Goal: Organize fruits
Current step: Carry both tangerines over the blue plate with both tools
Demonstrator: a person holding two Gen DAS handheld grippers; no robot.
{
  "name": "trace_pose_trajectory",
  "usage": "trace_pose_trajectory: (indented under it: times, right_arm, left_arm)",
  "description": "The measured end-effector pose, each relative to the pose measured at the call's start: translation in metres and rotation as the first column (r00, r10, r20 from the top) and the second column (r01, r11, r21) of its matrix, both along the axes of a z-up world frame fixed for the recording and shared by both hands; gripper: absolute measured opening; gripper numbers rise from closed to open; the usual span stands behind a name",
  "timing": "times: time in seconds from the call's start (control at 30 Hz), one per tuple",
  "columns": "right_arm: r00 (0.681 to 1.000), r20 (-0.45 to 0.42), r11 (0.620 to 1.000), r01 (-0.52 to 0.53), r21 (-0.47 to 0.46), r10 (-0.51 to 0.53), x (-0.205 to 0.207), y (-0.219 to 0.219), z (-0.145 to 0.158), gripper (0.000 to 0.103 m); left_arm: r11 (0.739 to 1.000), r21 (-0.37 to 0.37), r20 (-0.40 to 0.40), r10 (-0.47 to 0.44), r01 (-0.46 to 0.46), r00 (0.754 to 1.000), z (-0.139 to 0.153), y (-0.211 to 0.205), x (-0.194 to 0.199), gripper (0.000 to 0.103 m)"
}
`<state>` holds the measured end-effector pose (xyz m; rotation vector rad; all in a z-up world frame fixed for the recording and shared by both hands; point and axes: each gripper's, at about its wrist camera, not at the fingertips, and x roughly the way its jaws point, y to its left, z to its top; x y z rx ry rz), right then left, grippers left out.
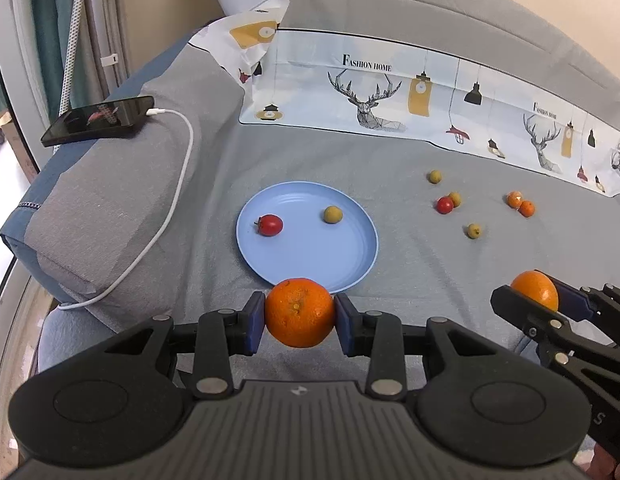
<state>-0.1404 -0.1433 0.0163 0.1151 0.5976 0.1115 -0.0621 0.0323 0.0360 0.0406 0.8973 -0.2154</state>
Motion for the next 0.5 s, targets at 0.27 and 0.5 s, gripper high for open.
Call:
trace_pose_trajectory:
  times: [0.27,0.5]
  right_arm:
    - [1.0,0.0,0.999,-0.015,-0.036,0.015,0.0,0.01,0.004,0.04]
    - [1.0,-0.005,0.998,-0.022,-0.053,0.022,0.001,0.015,0.004,0.04]
  left_arm:
    - [1.0,-0.027,0.015,0.01,-0.01,1.0,0.003,0.009,-0.003,0.041]
    - [0.999,-0.04,0.014,0.014,-0.013,1.0,0.003,0.013,-0.003,0.041]
